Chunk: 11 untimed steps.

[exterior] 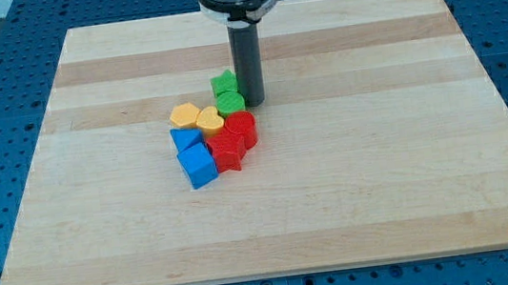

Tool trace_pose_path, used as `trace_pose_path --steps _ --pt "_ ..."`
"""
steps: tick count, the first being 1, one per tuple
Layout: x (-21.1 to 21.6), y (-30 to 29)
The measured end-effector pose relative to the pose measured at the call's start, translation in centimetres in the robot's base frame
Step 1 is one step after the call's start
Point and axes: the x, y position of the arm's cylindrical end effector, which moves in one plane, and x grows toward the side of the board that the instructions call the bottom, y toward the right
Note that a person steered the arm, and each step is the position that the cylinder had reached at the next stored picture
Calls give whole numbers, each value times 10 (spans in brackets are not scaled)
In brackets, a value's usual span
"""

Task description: Move green star to the top left of the green circle

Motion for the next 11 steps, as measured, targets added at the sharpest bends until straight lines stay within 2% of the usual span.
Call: trace_pose_path --steps 2,5,9,11 --pt "-34 33" --pt "-39 -46" --pt "-39 -85" --pt "-38 -123"
